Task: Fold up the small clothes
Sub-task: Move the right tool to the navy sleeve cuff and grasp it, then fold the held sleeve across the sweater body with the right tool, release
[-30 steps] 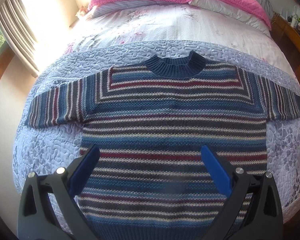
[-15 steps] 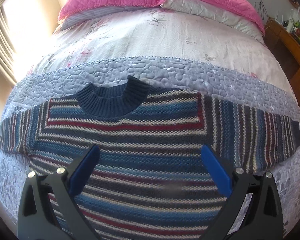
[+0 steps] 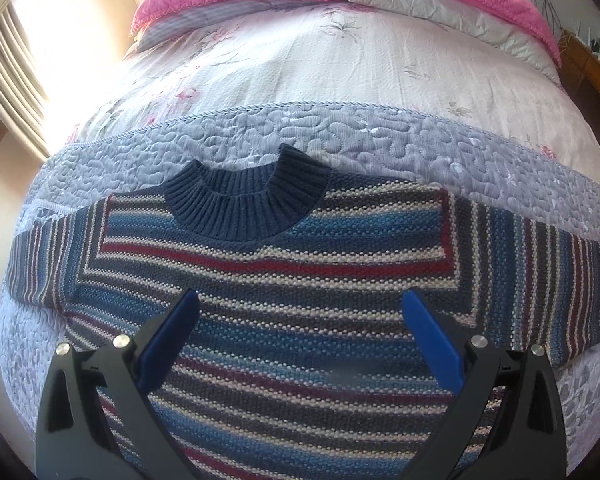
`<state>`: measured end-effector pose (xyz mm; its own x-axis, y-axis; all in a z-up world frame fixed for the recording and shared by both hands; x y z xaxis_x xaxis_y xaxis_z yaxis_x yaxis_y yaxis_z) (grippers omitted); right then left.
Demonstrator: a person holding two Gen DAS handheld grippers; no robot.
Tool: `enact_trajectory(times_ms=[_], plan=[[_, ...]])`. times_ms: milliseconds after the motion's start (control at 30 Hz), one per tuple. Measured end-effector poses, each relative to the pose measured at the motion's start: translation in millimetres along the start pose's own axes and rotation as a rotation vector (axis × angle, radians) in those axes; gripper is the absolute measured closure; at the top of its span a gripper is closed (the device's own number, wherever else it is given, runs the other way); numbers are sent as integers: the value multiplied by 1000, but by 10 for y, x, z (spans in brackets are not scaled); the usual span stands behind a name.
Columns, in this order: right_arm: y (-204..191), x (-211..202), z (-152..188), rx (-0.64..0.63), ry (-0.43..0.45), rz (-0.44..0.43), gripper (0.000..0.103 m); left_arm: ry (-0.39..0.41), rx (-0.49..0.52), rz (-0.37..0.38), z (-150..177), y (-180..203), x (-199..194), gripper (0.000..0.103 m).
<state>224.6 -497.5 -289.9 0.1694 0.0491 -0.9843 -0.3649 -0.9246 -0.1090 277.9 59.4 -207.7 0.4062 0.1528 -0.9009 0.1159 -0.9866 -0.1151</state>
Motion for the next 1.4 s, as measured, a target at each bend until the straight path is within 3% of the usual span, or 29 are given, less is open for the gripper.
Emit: enact_trajectory(times_ms=[67,100,233,333,433,567,733,900,1033,1133,1167,1267,1400], plan=[[-12,-44,9,-23,20,-3,61,-11,-5,-7,3,-61,43,3],[-41,-79,18,-37,28,-25,83,-14,-4,-11,4,-93,50,3],[-250,-399,62,-64,120,-66,87,-17,3,-21,26,-216,72,3],[-630,-697,175,-134,181,-56,87,-24,0,-28,60,-364,91,3],[-1295,-920,364,-275,219,-53,88,-38,-19,-38,92,-550,131,3],[-2343,-1103,713,-421,231,-143,88,-61,-62,-32,114,-778,192,3],[-3475,-901,1046,-465,186,-283,88,-61,-82,-28,103,-993,201,3],[-4053,-508,1221,-477,120,-319,88,-64,-103,-22,100,-1193,232,3],[-4252,-204,1303,-476,55,-343,82,-71,-113,-19,115,-1272,286,3],[-4315,-228,1431,-448,3,-460,65,-83,-114,2,136,-1233,318,3],[-4307,-295,1460,-443,9,-487,59,-85,-112,15,144,-1196,319,3],[-4085,-557,1491,-424,76,-478,59,-96,-95,81,165,-974,309,3],[-3525,-763,1537,-329,141,-424,59,-125,-50,234,253,-375,268,3]])
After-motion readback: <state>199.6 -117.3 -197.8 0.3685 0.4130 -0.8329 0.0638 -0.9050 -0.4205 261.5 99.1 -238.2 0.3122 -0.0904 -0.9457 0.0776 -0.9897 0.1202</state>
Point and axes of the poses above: each gripper's, at about its wrist camera, not at the fingertips, and x roughly the way its jaws point, y to its right, z to its underside, the point moved 8 cm from there along x, roughly the way its jaws point
